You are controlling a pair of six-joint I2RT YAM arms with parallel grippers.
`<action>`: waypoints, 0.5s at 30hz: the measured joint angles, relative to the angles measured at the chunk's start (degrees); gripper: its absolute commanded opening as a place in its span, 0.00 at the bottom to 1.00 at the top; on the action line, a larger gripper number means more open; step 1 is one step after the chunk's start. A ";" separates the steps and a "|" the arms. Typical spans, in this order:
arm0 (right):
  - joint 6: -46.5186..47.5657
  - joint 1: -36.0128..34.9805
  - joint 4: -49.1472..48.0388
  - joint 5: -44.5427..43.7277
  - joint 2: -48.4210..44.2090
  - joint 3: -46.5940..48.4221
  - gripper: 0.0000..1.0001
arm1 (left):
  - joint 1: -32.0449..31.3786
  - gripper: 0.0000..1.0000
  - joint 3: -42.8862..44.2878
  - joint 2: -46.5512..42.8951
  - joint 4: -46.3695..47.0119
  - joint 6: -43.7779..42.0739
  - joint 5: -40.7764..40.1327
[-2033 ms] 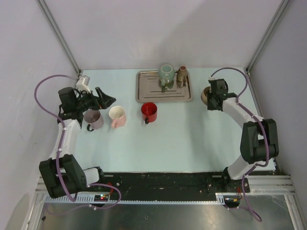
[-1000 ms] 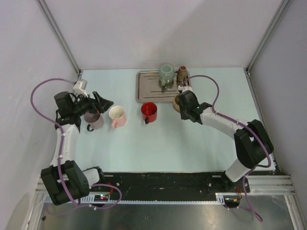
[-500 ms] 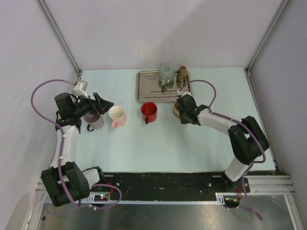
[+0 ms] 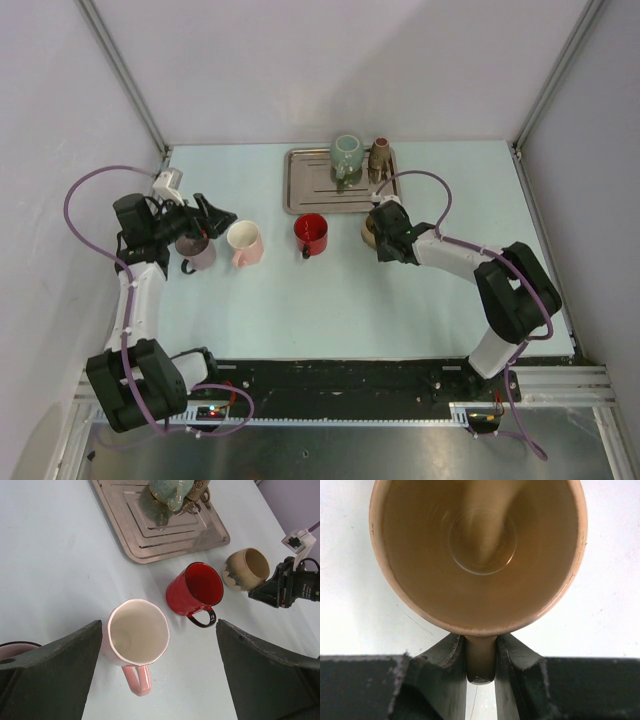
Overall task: Turn the mug right side up
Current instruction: Place the cup at the center of the board.
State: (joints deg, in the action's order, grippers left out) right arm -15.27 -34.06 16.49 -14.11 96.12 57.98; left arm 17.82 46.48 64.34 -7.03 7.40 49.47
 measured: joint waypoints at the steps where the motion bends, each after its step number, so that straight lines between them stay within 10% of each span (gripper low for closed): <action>1: -0.11 0.00 -0.07 0.02 0.00 -0.02 0.00 | 0.00 0.98 0.00 0.00 0.00 0.00 0.00; 15: -1.73 0.00 -1.73 0.44 -0.17 -1.05 0.15 | 0.00 0.98 -0.44 -0.28 0.02 0.00 -0.22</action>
State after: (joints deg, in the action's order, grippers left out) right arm -16.99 -34.06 14.76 -13.67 95.94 56.93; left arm 17.82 46.04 64.05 -7.01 7.40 49.25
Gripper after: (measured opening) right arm 0.258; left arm 0.985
